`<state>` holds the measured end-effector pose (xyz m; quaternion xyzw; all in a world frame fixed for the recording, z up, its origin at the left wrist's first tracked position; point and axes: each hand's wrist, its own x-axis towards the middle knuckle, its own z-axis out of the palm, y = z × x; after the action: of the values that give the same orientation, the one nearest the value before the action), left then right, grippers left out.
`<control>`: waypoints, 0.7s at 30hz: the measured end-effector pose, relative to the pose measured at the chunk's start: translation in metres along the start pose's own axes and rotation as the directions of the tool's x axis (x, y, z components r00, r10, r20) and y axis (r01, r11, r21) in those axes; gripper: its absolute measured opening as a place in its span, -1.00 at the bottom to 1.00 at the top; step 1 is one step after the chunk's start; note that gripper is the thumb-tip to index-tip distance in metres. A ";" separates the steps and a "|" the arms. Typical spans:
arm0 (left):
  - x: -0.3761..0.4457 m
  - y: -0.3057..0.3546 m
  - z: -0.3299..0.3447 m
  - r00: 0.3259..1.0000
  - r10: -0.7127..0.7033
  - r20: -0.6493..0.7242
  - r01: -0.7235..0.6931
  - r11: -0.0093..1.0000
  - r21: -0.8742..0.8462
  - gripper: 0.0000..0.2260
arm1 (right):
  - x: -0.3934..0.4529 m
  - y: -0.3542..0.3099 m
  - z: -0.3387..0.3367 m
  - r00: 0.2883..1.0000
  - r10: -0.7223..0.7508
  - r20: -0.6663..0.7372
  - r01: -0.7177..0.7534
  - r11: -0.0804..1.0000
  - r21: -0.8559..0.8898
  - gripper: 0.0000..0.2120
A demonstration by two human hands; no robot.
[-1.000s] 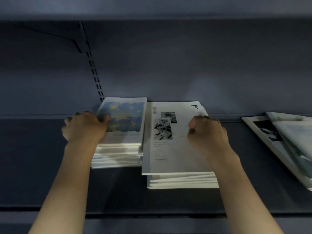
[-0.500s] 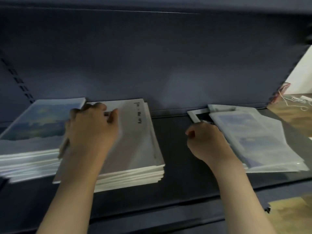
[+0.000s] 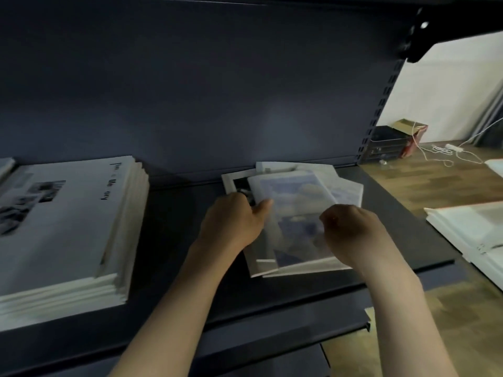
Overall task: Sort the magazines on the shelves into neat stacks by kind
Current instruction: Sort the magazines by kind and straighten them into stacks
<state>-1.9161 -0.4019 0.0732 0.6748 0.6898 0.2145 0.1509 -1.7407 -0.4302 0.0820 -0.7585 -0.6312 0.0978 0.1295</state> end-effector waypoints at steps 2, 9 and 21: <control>0.004 0.013 0.009 0.993 -0.087 0.076 0.082 0.994 0.068 -0.30 | 0.000 0.012 -0.005 1.000 0.012 -0.017 -0.011 0.997 0.075 -0.78; 0.007 0.041 0.025 0.979 -0.147 0.140 0.111 0.964 0.240 -0.16 | 0.008 0.032 -0.010 1.000 0.001 -0.019 0.002 0.981 0.196 -0.75; 0.013 0.028 0.003 0.980 -0.175 0.091 0.186 0.973 -0.135 -0.51 | 0.027 0.042 -0.009 1.000 -0.007 0.019 0.003 0.981 0.196 -0.76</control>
<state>-1.8913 -0.3887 0.0853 0.6046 0.7249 0.2219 0.2445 -1.6942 -0.4118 0.0779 -0.7394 -0.6217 0.1667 0.1975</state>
